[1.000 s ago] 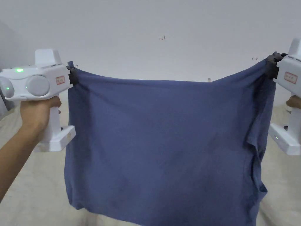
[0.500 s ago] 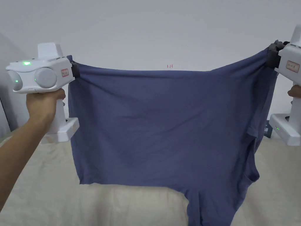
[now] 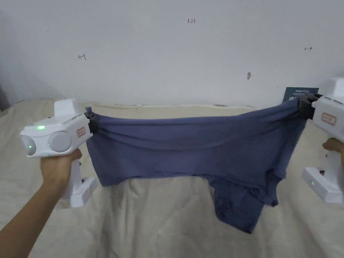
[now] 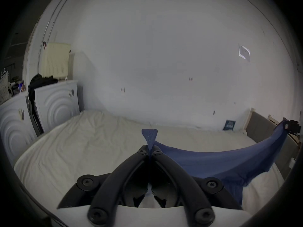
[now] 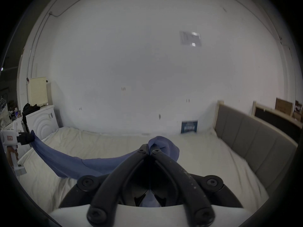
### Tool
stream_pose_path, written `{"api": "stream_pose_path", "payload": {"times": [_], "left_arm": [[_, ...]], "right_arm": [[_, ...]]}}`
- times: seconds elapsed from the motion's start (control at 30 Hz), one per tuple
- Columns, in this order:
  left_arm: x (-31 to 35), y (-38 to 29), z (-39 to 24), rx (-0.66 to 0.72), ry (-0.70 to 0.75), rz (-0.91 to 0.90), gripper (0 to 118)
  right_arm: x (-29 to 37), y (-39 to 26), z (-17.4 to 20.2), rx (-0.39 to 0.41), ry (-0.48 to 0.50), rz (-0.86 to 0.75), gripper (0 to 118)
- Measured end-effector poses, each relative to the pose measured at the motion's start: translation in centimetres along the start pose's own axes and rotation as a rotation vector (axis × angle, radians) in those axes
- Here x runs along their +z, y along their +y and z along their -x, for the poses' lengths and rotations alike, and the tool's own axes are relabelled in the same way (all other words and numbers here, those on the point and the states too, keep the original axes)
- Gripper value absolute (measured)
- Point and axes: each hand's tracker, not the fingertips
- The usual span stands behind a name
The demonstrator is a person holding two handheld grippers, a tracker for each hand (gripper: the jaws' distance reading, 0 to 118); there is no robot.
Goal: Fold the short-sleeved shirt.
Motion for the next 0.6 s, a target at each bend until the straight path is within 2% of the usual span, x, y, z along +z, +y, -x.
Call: {"api": "stream_pose_path", "payload": {"times": [0.13, 0.3, 0.6], "left_arm": [[3.5, -5.7, 1.4, -0.008, -0.013, 0.085, 1], [9.1, -12.3, 3.2, -0.005, -0.001, 0.187, 1], [19.4, -22.2, 6.3, 0.028, 0.023, 0.32, 1]], "right_arm": [[2.8, -5.7, -0.7, -0.021, 0.022, 0.073, 2], [9.5, -11.6, -0.3, -0.044, 0.075, 0.185, 2], [22.6, -21.3, -0.2, -0.117, 0.092, 0.312, 2]]}}
